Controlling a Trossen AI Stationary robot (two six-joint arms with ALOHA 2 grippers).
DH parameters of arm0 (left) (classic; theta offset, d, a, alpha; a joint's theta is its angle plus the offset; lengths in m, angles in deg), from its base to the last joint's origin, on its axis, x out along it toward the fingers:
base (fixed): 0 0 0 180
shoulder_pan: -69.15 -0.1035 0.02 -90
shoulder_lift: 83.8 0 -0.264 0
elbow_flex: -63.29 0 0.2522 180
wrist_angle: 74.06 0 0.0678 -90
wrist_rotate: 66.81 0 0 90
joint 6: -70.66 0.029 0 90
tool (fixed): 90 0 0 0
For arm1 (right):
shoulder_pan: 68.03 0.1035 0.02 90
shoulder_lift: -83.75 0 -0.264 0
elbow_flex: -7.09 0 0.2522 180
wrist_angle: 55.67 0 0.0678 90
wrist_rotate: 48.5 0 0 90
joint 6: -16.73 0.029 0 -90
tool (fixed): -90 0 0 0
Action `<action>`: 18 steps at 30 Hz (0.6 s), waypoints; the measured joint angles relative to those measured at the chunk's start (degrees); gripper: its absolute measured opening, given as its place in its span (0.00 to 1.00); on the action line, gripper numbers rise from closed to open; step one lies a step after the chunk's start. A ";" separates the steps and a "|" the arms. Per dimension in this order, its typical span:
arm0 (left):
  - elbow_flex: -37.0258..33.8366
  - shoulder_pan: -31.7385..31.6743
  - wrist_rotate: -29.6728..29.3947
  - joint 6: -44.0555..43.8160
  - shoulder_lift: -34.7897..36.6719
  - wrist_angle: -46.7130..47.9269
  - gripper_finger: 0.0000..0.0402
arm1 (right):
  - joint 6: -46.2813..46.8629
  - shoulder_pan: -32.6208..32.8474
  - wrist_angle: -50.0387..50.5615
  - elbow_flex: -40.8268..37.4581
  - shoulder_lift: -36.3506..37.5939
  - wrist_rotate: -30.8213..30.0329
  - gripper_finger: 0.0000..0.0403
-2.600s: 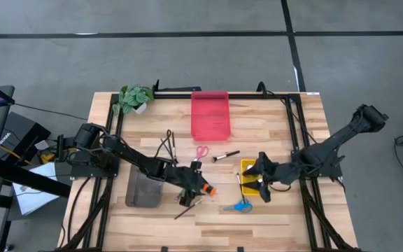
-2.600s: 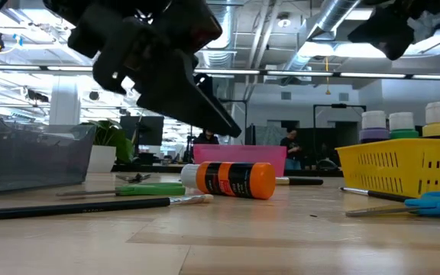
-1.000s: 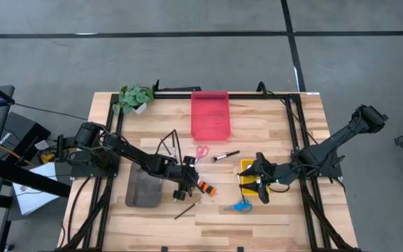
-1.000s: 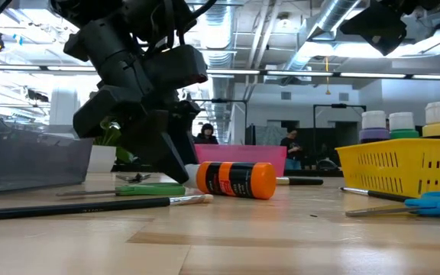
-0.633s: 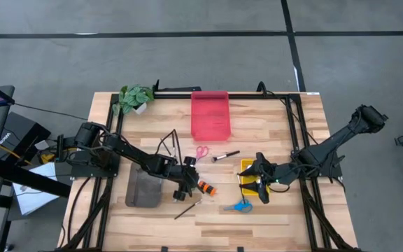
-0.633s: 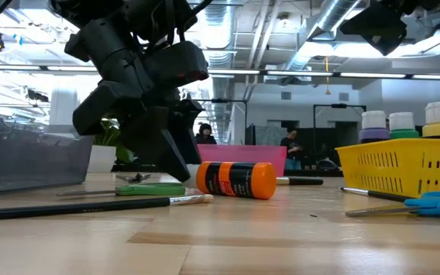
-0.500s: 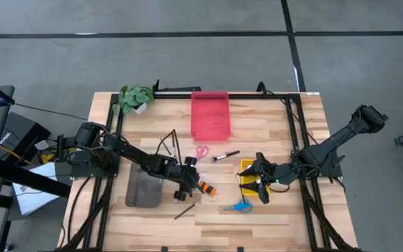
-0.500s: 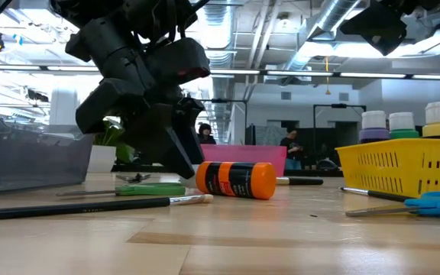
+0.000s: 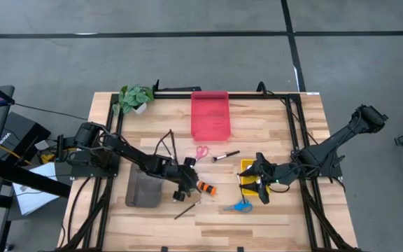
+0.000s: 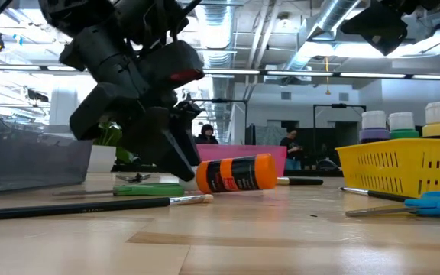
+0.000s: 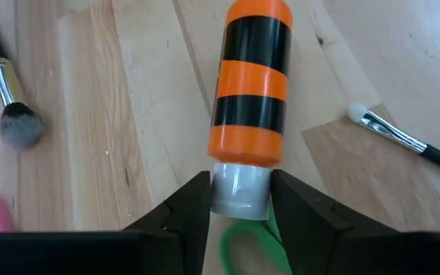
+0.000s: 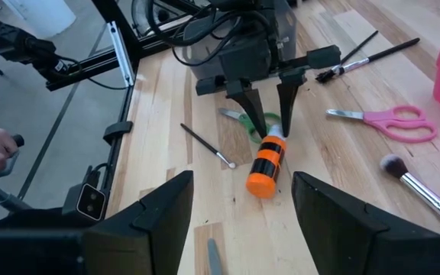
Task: Pick & Place Paint Supplies
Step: Put the orange paint bottle into the yellow bin
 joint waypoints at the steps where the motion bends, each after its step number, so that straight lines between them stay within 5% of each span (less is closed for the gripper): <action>1: -0.54 0.02 -0.08 0.00 -0.01 -0.69 0.34 | 0.01 0.02 0.00 0.00 0.00 0.00 0.54; 9: -1.00 0.00 -0.07 0.04 -0.11 -1.19 0.39 | -0.28 0.02 -0.05 0.00 0.00 0.00 0.54; 18: -1.00 0.00 -0.51 -1.62 -0.11 -1.84 0.32 | -0.87 0.02 -0.24 0.00 0.00 -0.02 0.54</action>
